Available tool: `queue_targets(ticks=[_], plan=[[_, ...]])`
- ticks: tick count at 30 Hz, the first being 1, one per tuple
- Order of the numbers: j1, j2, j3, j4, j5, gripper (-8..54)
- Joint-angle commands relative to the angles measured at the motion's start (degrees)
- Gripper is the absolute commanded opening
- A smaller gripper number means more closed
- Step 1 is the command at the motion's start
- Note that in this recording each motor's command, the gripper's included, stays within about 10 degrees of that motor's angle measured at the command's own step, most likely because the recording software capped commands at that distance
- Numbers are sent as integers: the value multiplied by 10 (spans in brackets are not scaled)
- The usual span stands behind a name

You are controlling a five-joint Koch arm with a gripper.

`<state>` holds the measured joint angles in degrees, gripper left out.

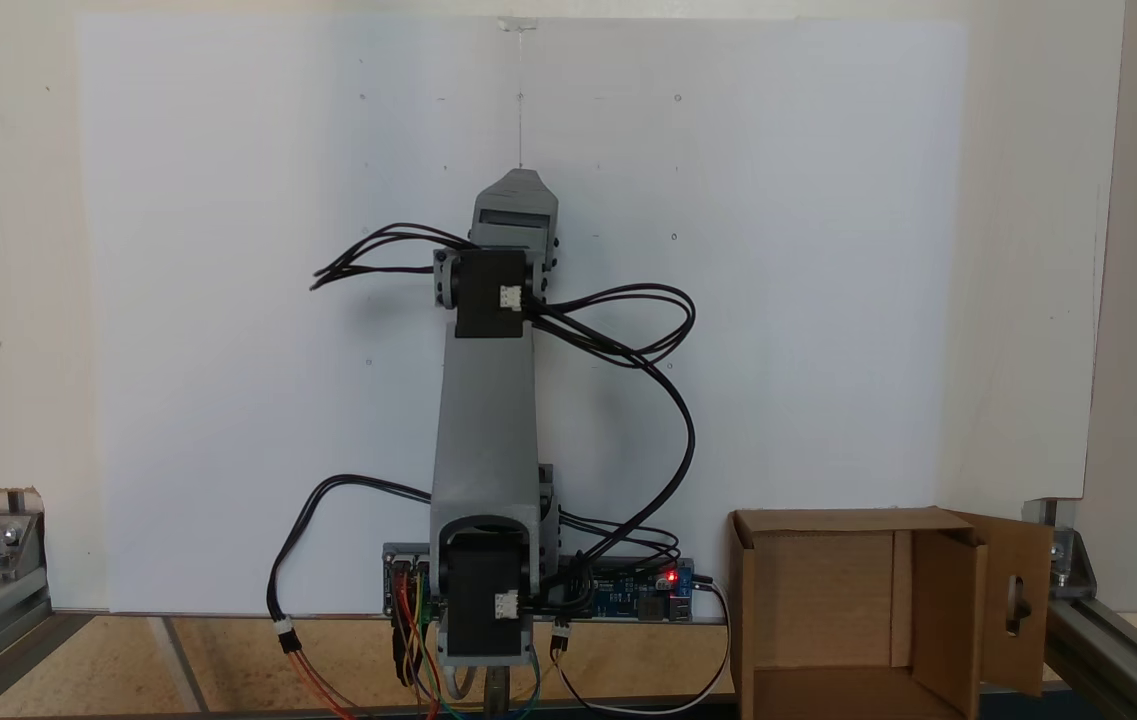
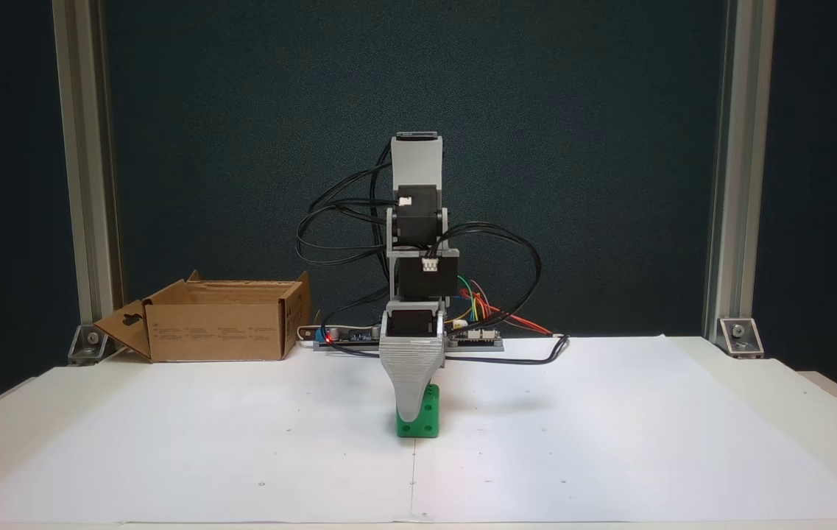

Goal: Grasp a green dice and put it in the bin.

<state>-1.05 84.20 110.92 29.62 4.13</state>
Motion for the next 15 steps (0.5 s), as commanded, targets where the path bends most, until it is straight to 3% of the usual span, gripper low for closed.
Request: queue_targets(ticks=[1, 15], plan=[[0, -3, -7, -8, 20, 412], [-6, -28, -6, -22, 19, 364]])
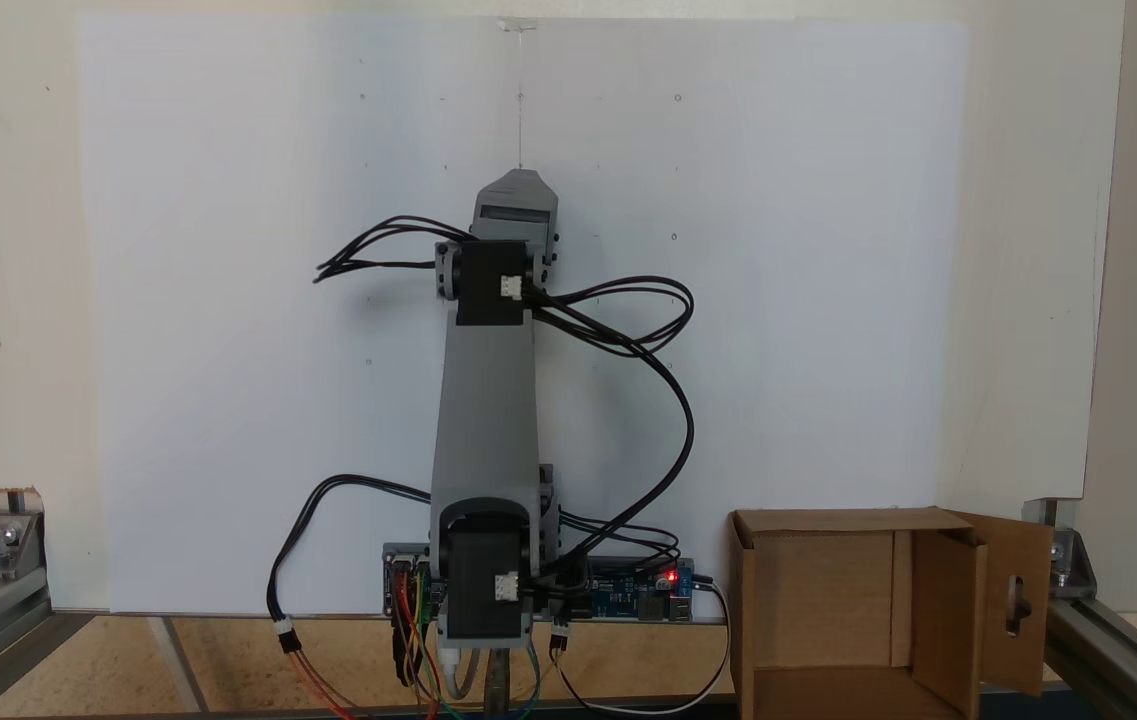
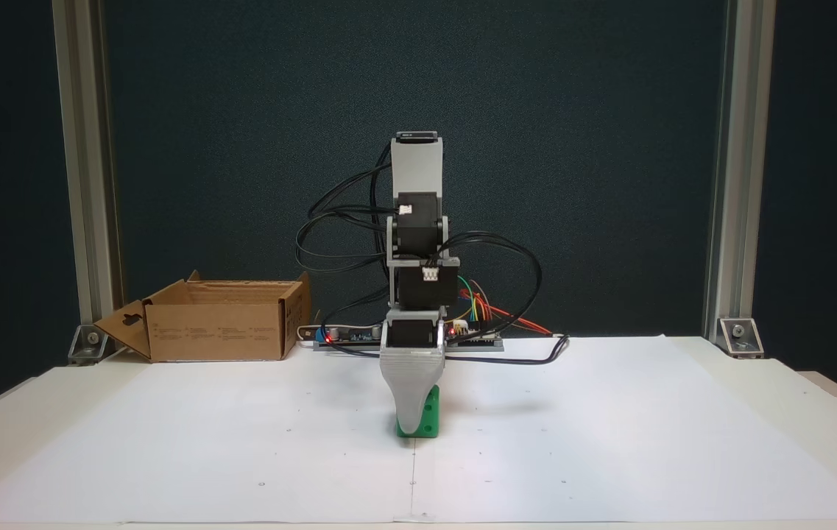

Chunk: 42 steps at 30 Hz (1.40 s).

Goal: Grasp a green dice and put it in the bin.

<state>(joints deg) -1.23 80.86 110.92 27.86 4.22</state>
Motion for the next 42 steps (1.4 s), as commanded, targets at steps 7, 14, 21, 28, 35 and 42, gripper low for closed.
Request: queue_targets(ticks=[7, 14, 21, 28, 35, 42], plan=[[-5, 5, -7, -6, 18, 202], [-4, 5, -6, 4, 17, 114], [2, 64, -93, 185, 16, 114], [30, 155, -317, 403, 17, 114], [65, 210, -417, 591, 16, 114], [304, 209, -417, 586, -99, 114]])
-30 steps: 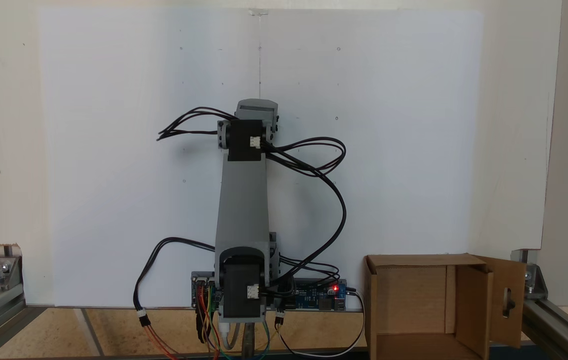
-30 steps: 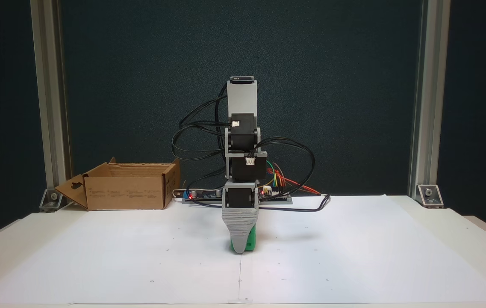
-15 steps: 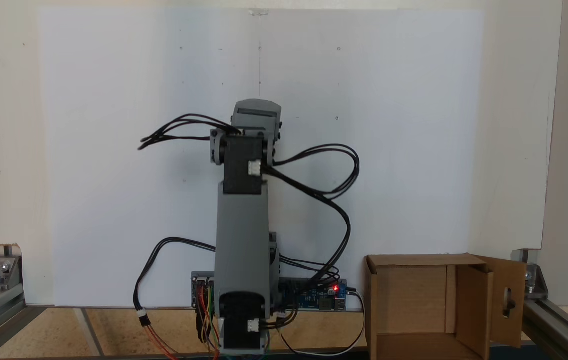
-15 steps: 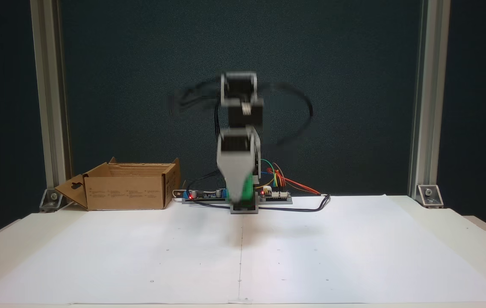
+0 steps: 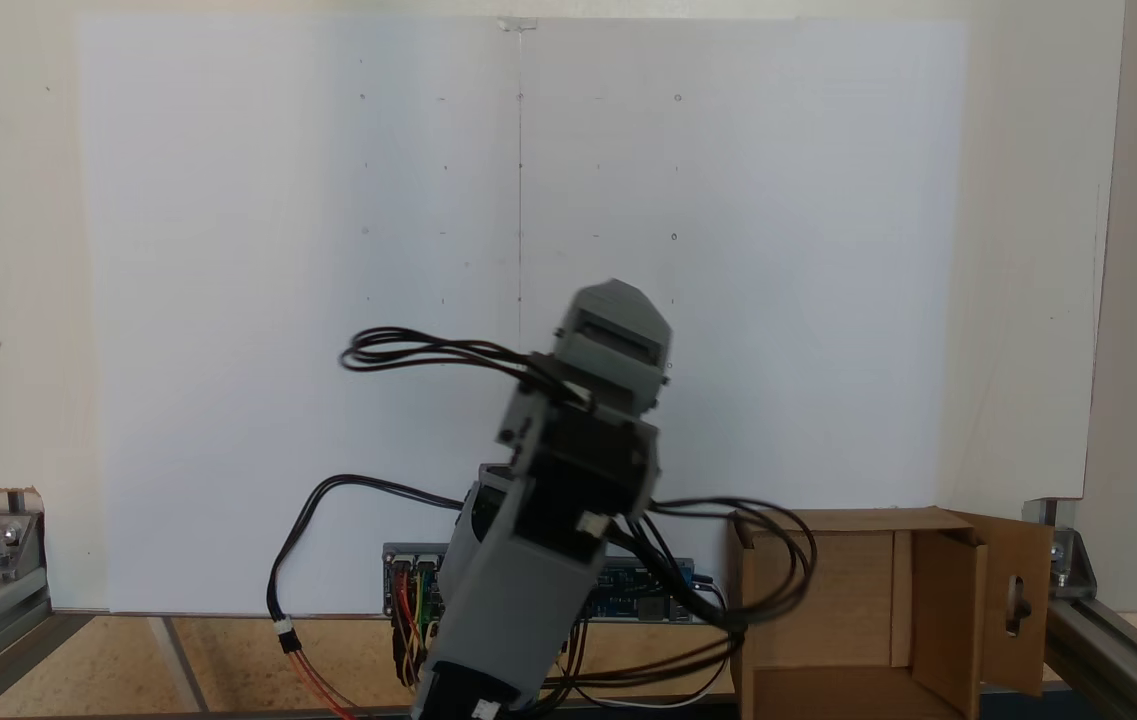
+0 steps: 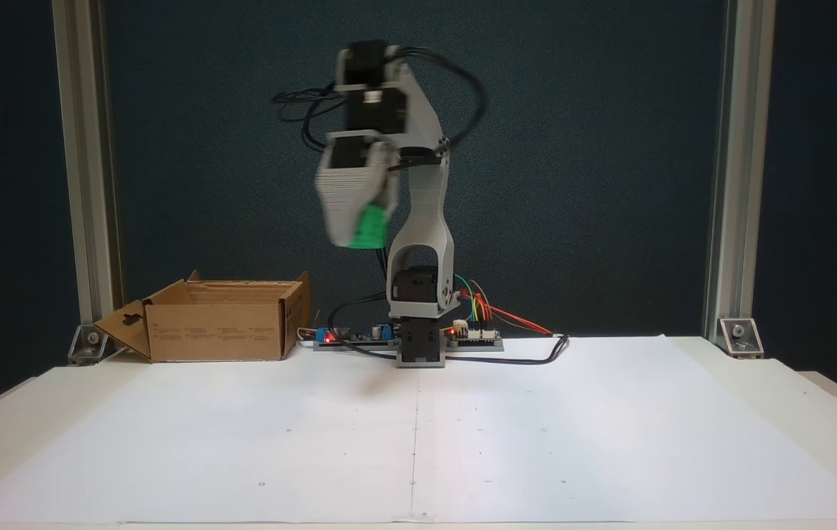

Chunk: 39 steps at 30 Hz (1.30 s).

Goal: Grasp a green dice and put it in the bin.

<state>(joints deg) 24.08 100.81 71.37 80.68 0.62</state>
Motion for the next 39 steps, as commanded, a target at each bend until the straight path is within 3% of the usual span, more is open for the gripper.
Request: queue_targets(ticks=[1, 10, 16, 30, 33, 35, 38, 39], plan=[[91, 9, -22, 45, -83, 114], [463, -29, -22, -100, -242, 114], [686, -76, -25, -182, -276, 114], [805, -265, -25, -396, -322, 114], [809, -272, -24, -376, -322, 221], [813, -272, -25, -374, -321, 331], [814, -271, -24, -369, -320, 430], [814, -271, -24, -369, -320, 433]])
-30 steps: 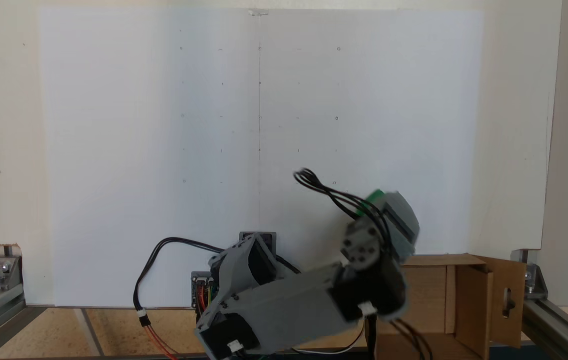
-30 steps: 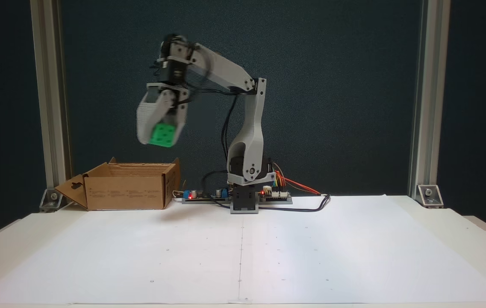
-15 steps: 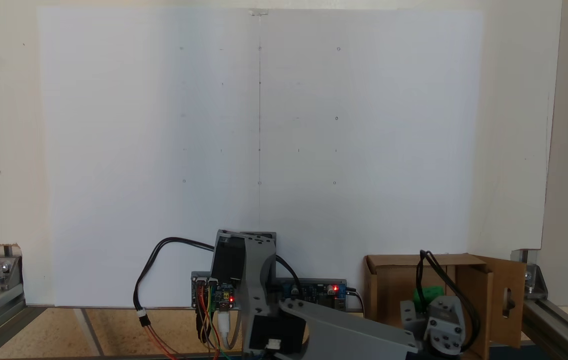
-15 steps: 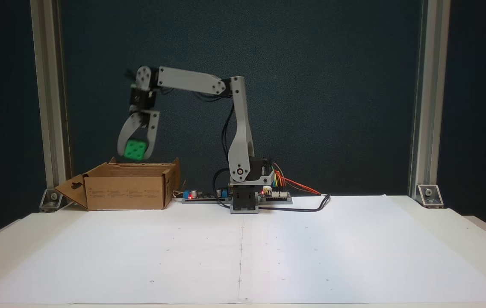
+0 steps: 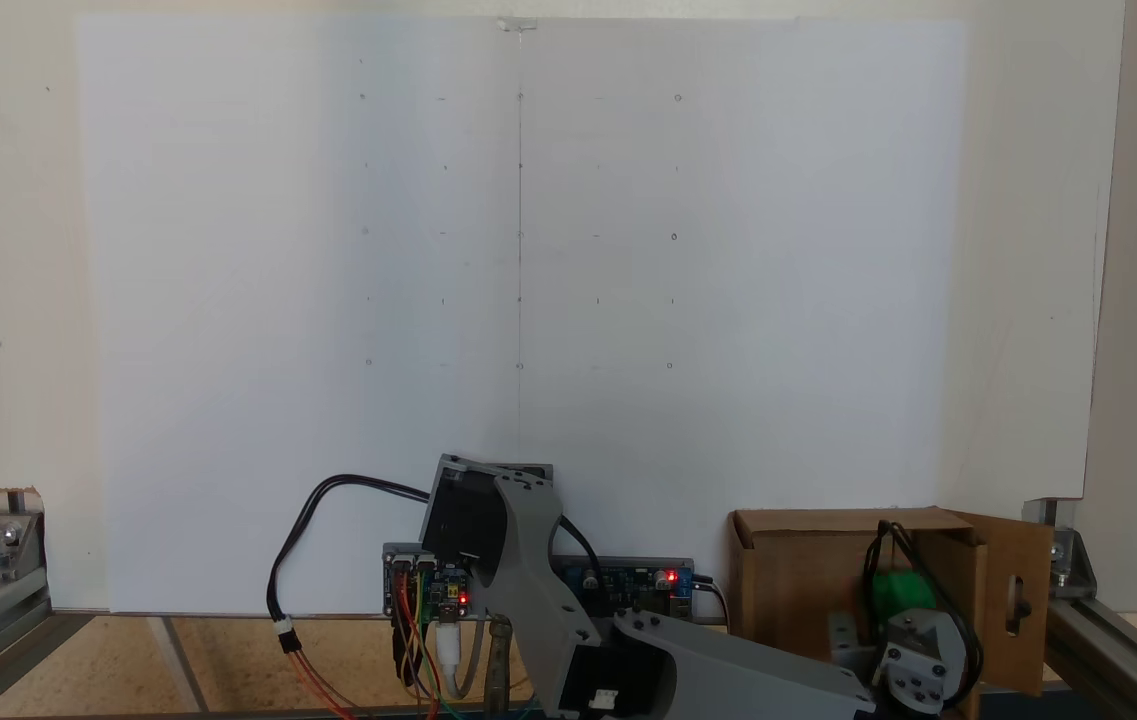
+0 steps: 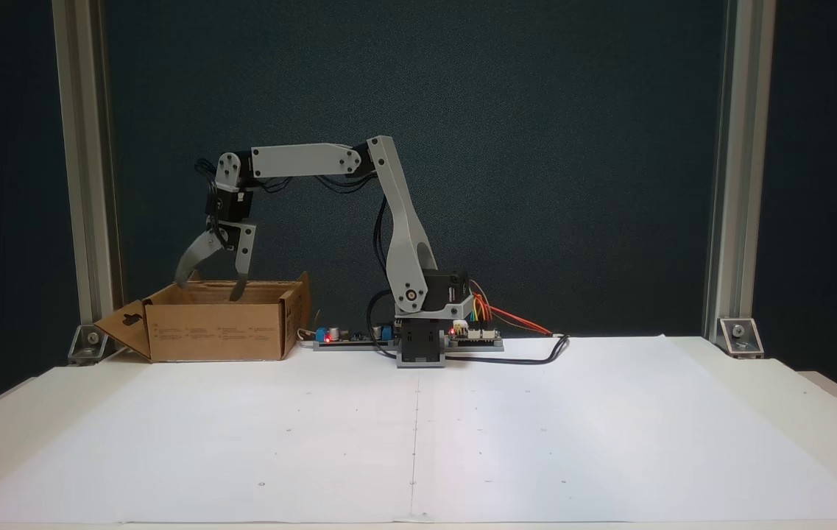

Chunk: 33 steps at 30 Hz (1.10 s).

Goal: Grasp a green dice and put it in the bin.

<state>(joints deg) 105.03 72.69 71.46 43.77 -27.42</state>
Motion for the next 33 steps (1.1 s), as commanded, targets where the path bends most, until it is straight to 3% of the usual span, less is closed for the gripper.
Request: queue_targets(ticks=[1, 4, 9, 14, 17, 24, 33], plan=[[4, 12, -25, -2, -39, 433], [-11, 64, -25, 0, -8, 433], [-174, 216, -25, -1, 141, 433], [-374, 274, -25, -9, 195, 435], [-500, 309, -15, -7, 282, 434], [-790, 395, 112, -18, 295, 446], [-1086, 535, 403, -263, 294, 443]])
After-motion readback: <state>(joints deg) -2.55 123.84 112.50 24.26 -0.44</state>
